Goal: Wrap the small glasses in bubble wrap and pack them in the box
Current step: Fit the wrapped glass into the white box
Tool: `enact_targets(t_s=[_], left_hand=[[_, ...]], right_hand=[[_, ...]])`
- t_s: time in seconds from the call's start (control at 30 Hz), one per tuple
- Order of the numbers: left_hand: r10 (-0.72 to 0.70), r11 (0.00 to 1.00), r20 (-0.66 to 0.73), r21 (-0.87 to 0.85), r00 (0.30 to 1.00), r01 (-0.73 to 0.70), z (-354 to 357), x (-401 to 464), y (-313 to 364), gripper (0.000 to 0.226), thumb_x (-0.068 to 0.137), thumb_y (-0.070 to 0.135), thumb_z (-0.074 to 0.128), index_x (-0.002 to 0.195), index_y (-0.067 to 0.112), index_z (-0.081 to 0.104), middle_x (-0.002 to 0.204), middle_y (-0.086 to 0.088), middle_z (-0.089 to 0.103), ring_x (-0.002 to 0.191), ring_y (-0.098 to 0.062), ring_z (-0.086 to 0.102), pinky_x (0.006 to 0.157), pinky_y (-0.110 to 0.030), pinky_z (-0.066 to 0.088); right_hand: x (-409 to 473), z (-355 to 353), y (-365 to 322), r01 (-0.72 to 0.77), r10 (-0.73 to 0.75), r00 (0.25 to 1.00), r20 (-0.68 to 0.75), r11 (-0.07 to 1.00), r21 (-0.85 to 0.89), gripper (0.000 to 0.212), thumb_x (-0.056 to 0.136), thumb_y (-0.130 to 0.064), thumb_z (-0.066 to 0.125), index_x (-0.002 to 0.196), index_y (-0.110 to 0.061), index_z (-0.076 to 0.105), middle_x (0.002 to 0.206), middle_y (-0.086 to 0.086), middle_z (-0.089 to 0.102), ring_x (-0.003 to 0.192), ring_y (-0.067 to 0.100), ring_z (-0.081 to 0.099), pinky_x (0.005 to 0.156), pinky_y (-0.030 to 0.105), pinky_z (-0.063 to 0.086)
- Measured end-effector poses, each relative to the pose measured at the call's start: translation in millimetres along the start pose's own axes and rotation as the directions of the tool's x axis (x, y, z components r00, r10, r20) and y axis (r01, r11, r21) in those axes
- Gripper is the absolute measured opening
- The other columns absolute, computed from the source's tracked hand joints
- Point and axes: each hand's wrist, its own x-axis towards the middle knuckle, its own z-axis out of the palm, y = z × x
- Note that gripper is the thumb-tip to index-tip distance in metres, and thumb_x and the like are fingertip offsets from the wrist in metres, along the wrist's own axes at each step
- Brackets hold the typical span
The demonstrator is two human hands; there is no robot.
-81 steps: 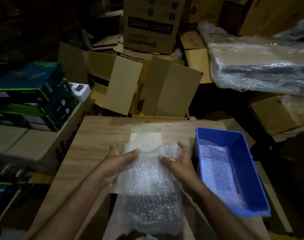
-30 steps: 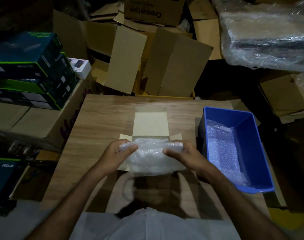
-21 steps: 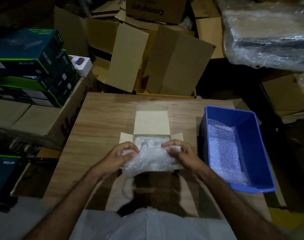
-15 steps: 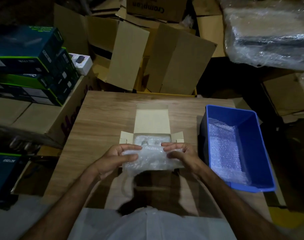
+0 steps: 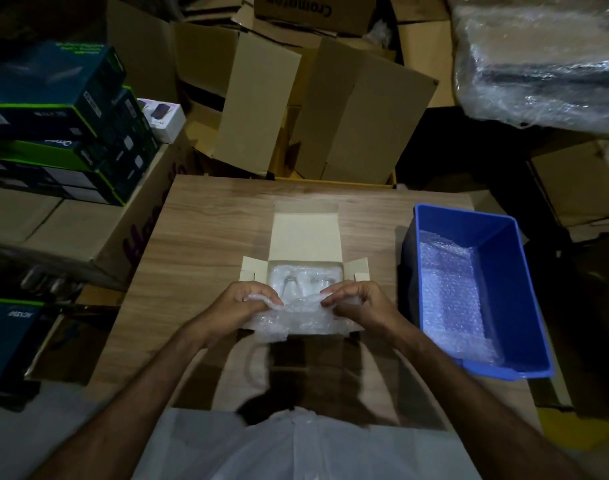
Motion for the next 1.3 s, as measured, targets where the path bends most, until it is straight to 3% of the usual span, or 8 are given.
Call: enact_targets(t_s=[0.17,0.27,0.37,0.53,0.8,0.93,1.2,1.3], left_hand=[[-0.105,0.985,0.084,-0.126,0.991,0.115,-2.8,0.8,1.3,0.027,0.091,0.024,0.066,0.107,0.004,0.076,0.113,-0.002,0.075,0.105,-0.012,0.07,0.087,-0.026,0.055],[0.04,0.979,-0.034,0.199,0.999,-0.032,-1.9,9.4,-6.0,0.021,0.083,-0.001,0.076,0.1,0.011,0.074,0.105,-0.001,0.073,0.099,-0.006,0.069,0.081,-0.016,0.053],[0.109,0.93,-0.043,0.356,0.993,-0.087,2.1,18.6,-11.8,0.041,0.074,-0.007,0.072,0.097,0.027,0.064,0.096,0.002,0.067,0.091,-0.01,0.065,0.074,-0.028,0.055],[0.2,0.673,0.046,0.72,0.979,-0.171,15.9,28.7,-13.6,0.031,0.079,0.003,0.07,0.078,0.033,0.061,0.094,0.01,0.055,0.087,-0.006,0.053,0.074,-0.025,0.046],[0.043,0.426,0.162,0.89,0.986,-0.165,29.9,34.4,-17.6,0.015,0.084,0.016,0.075,0.096,0.025,0.077,0.104,0.005,0.068,0.095,-0.016,0.066,0.082,-0.033,0.057],[-0.132,0.417,0.205,0.899,0.97,-0.133,30.6,40.6,-15.2,0.02,0.088,0.016,0.068,0.104,0.023,0.078,0.105,0.002,0.074,0.091,-0.018,0.07,0.082,-0.037,0.059],[-0.154,0.302,0.194,0.943,0.969,-0.141,34.3,56.3,-1.3,0.019,0.075,0.0,0.068,0.083,0.016,0.063,0.095,-0.008,0.067,0.079,-0.026,0.066,0.06,-0.03,0.047],[-0.1,0.245,0.172,0.959,0.98,-0.144,35.3,59.8,-5.5,0.031,0.077,0.011,0.078,0.099,0.017,0.057,0.101,-0.007,0.063,0.09,-0.028,0.065,0.065,-0.031,0.043]], right_hand=[[1.9,2.2,-1.3,-0.017,0.011,0.996,-0.087,0.998,-0.062,0.022,0.086,-0.007,0.078,0.106,-0.01,0.07,0.101,0.004,0.073,0.087,0.009,0.072,0.069,0.026,0.058],[5.1,2.9,1.9,0.009,-0.049,0.991,-0.128,0.956,-0.292,0.028,0.086,-0.01,0.077,0.109,-0.025,0.07,0.102,-0.002,0.07,0.088,0.008,0.07,0.071,0.023,0.057],[13.5,1.8,11.6,0.157,-0.208,0.978,0.005,0.724,-0.672,0.011,0.087,-0.017,0.076,0.092,-0.027,0.074,0.104,-0.004,0.069,0.092,0.008,0.065,0.081,0.028,0.057],[20.6,5.4,20.6,0.093,-0.01,0.995,0.101,0.498,-0.862,0.013,0.088,-0.023,0.074,0.093,-0.033,0.069,0.099,-0.008,0.073,0.083,0.007,0.067,0.074,0.034,0.06],[31.8,11.5,17.3,0.214,0.15,0.952,0.267,0.298,-0.93,0.025,0.086,-0.032,0.056,0.08,-0.019,0.076,0.086,-0.001,0.076,0.076,0.015,0.071,0.076,0.039,0.061],[37.3,11.0,22.2,0.255,0.154,0.944,0.293,0.225,-0.94,0.023,0.087,-0.013,0.074,0.107,-0.025,0.074,0.117,-0.002,0.07,0.102,0.014,0.07,0.088,0.032,0.058],[47.3,19.2,17.7,0.302,0.141,0.939,0.313,0.095,-0.949,0.03,0.086,-0.005,0.066,0.111,-0.02,0.062,0.108,0.002,0.067,0.093,0.024,0.068,0.067,0.029,0.041],[46.9,22.8,18.8,0.35,0.172,0.919,0.355,0.058,-0.935,0.02,0.089,-0.008,0.065,0.108,-0.015,0.061,0.106,0.006,0.067,0.091,0.025,0.067,0.066,0.029,0.037]])
